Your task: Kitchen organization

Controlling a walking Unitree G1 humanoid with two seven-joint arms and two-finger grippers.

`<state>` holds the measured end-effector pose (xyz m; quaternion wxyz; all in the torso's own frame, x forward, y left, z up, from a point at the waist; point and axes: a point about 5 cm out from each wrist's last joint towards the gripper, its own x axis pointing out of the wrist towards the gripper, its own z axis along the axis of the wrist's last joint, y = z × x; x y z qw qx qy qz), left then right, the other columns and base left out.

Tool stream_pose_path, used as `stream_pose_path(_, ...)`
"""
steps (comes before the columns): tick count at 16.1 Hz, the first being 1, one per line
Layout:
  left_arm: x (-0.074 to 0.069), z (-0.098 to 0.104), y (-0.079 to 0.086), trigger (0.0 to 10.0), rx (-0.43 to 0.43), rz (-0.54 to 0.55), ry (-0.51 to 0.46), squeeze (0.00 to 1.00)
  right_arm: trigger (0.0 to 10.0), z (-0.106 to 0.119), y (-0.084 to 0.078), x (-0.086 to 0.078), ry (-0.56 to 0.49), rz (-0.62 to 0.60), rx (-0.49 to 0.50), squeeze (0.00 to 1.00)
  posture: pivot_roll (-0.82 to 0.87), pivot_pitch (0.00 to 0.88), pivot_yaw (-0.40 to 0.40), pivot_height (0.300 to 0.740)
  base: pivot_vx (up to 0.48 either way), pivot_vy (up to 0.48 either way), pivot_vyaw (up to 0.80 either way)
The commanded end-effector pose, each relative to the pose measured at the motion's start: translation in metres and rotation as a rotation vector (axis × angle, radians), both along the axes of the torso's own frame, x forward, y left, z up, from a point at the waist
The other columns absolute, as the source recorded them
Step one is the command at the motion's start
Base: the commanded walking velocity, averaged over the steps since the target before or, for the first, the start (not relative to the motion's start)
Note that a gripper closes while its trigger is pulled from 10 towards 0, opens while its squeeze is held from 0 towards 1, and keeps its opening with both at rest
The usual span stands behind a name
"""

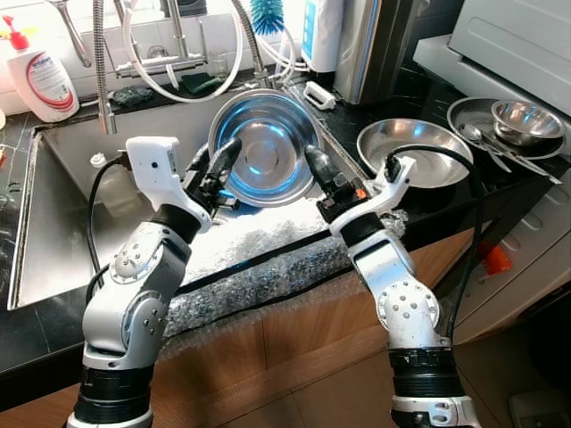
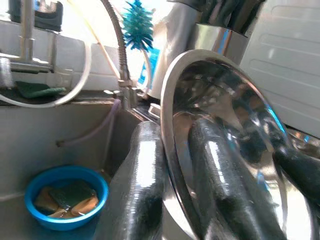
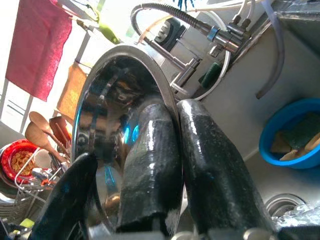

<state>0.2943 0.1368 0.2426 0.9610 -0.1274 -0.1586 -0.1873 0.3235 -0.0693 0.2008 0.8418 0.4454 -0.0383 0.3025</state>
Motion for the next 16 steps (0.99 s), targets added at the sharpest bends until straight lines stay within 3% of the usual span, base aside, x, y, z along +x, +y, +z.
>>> stream_pose_path(1, -0.001, 0.002, -0.004, 0.0, 0.019, -0.023, -0.018, 0.0, 10.0, 0.009, 0.005, -0.003, -0.034, 0.007, 0.02, 0.0, 0.01, 0.079, -0.006, 0.74, 0.0, 0.0, 0.0)
stream_pose_path(6, 0.0, 0.004, -0.003, 0.0, 0.023, -0.01, -0.03, 0.0, 10.0, 0.008, 0.007, -0.003, -0.043, 0.011, -0.004, 0.0, 0.01, 0.077, -0.006, 0.74, 0.0, 0.0, 0.0)
stream_pose_path(7, 0.0, 0.005, -0.003, 0.0, 0.024, -0.004, -0.035, 0.0, 10.0, 0.008, 0.007, -0.003, -0.045, 0.012, -0.008, 0.45, 0.01, 0.078, -0.008, 0.74, 0.0, 0.0, 0.0)
stream_pose_path(8, 0.0, 0.006, -0.002, 0.0, 0.021, 0.001, -0.039, 0.0, 10.0, 0.008, 0.008, -0.003, -0.045, 0.011, -0.011, 1.0, 0.01, 0.078, -0.006, 0.74, 0.0, 0.0, 0.0)
stream_pose_path(13, 0.003, 0.016, 0.008, 0.0, -0.058, 0.083, -0.071, 0.0, 10.0, 0.009, 0.008, -0.002, -0.049, 0.007, -0.021, 1.0, 0.01, 0.081, -0.008, 0.74, 0.0, 0.0, 0.0)
stream_pose_path(16, 0.006, 0.023, 0.028, 0.0, -0.16, 0.239, -0.1, 0.0, 10.0, 0.009, 0.007, -0.001, -0.052, -0.004, -0.034, 1.0, 0.01, 0.082, -0.009, 0.74, 0.0, 0.0, 0.0)
